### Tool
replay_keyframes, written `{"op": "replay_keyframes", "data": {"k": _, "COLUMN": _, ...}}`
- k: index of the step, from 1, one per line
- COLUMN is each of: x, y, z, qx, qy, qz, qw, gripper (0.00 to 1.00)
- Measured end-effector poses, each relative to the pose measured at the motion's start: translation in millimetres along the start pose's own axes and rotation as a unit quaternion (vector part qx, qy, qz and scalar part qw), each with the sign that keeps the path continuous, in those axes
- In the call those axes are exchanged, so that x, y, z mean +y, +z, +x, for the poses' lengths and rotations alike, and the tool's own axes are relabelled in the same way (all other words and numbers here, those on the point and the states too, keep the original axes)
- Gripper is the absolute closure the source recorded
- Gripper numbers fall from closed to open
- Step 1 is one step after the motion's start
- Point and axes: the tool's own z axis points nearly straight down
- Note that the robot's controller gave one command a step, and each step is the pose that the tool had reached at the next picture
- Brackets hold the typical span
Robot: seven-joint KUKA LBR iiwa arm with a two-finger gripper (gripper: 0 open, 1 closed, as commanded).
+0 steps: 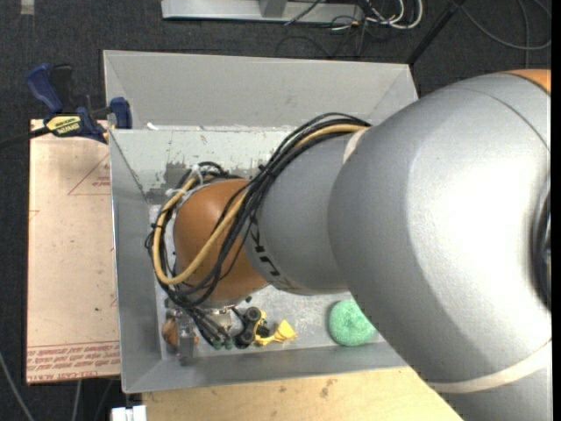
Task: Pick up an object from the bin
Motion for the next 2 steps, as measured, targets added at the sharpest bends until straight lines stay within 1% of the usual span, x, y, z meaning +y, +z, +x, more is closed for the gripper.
{"op": "replay_keyframes", "data": {"k": 1, "x": 0, "y": -17, "z": -0.2, "qx": -0.0009, "qy": 0.0, "qz": 0.0, "qw": 1.0, "gripper": 1.0}}
{"op": "replay_keyframes", "data": {"k": 2, "x": 1, "y": -28, "z": -2.1, "qx": -0.0049, "qy": 0.0, "qz": -0.002, "qw": 1.0, "gripper": 1.0}}
